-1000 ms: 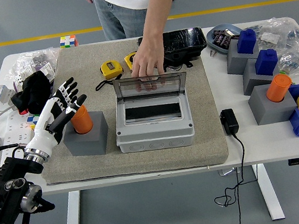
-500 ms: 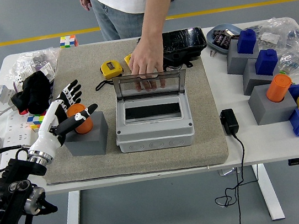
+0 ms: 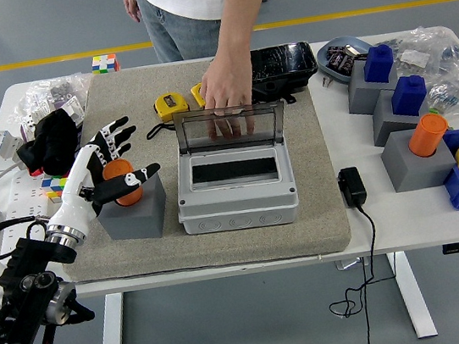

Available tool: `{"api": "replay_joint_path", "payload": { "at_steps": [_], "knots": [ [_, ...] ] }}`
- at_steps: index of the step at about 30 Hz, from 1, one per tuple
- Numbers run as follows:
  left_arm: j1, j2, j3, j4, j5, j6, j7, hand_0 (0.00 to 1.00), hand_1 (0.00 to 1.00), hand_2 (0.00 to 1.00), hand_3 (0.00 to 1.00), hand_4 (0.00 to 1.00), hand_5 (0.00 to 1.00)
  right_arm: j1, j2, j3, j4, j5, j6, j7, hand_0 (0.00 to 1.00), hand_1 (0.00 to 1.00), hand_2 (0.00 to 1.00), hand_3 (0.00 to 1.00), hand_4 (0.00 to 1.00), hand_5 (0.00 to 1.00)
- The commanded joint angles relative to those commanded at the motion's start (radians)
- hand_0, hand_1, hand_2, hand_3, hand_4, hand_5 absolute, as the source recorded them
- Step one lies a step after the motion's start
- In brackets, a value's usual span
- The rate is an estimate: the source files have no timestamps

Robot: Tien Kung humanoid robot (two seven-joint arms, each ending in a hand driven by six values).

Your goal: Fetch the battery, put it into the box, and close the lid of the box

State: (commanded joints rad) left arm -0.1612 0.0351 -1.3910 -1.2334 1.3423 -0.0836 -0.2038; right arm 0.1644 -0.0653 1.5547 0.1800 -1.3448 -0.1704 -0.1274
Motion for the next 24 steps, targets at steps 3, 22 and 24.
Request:
{"api": "replay_joint_path", "payload": {
  "at_steps": [3, 22, 24],
  "knots": [
    [0.001, 0.000, 0.001, 0.000, 0.002, 0.005, -0.001, 0.835, 0.882, 0.820, 0.823, 0.998, 0.018, 0.000, 0.000, 0.002, 0.000, -0.001, 0.000, 0.000, 0.775, 0.720, 0.742, 0.740, 0.949, 0.835],
    [0.002, -0.008, 0.026, 0.017, -0.013, 0.018, -0.008, 0.790, 0.845, 0.766, 0.760, 0.998, 0.002, 0.002, 0.001, 0.001, 0.000, 0.002, 0.000, 0.001, 0.775, 0.720, 0.742, 0.741, 0.949, 0.836],
    [0.003, -0.009, 0.027, 0.018, -0.015, 0.018, -0.009, 0.790, 0.845, 0.766, 0.760, 0.998, 0.002, 0.002, 0.001, 0.002, 0.000, 0.002, 0.000, 0.000, 0.775, 0.720, 0.742, 0.741, 0.949, 0.836]
  ]
}}
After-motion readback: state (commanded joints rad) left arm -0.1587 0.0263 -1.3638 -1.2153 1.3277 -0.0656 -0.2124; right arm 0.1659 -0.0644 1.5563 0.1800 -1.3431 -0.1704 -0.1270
